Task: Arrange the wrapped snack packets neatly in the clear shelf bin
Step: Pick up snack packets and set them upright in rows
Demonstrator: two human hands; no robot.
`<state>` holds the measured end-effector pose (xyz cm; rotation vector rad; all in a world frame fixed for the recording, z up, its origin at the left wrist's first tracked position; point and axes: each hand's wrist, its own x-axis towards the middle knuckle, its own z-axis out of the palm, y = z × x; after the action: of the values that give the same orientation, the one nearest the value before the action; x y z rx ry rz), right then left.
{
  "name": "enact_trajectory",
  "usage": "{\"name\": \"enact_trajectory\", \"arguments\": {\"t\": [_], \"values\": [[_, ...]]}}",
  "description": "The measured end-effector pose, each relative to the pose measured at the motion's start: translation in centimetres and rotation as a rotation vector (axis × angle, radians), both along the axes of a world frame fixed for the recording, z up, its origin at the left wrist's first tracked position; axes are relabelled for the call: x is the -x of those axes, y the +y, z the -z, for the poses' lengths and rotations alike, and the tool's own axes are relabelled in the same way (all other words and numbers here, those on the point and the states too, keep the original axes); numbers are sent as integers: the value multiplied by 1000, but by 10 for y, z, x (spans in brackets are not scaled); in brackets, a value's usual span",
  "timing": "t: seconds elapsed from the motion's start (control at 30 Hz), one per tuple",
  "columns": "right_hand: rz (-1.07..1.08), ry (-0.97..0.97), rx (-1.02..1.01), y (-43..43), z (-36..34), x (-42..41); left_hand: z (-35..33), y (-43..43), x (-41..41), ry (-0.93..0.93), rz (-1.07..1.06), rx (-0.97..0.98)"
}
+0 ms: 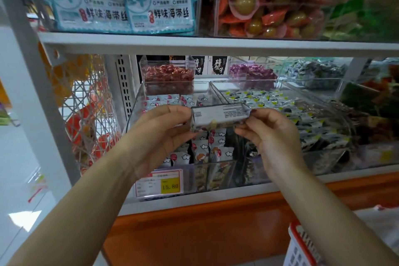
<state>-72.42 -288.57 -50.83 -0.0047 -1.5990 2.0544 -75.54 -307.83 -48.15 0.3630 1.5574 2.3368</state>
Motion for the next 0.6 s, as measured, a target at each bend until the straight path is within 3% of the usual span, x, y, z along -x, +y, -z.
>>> {"name": "enact_trajectory", "arguments": {"t": [0.17, 0.27, 0.4, 0.6], "values": [[55, -9, -71, -3, -1, -1, 3, 3, -5, 76, -64, 132], [-42, 6, -95, -2, -3, -2, 3, 2, -3, 210, -157, 264], [-37, -22, -430, -2, 2, -2, 2, 3, -5, 372, -184, 378], [109, 13, -417, -6, 0, -2, -2, 7, -11, 499, -153, 476]]}}
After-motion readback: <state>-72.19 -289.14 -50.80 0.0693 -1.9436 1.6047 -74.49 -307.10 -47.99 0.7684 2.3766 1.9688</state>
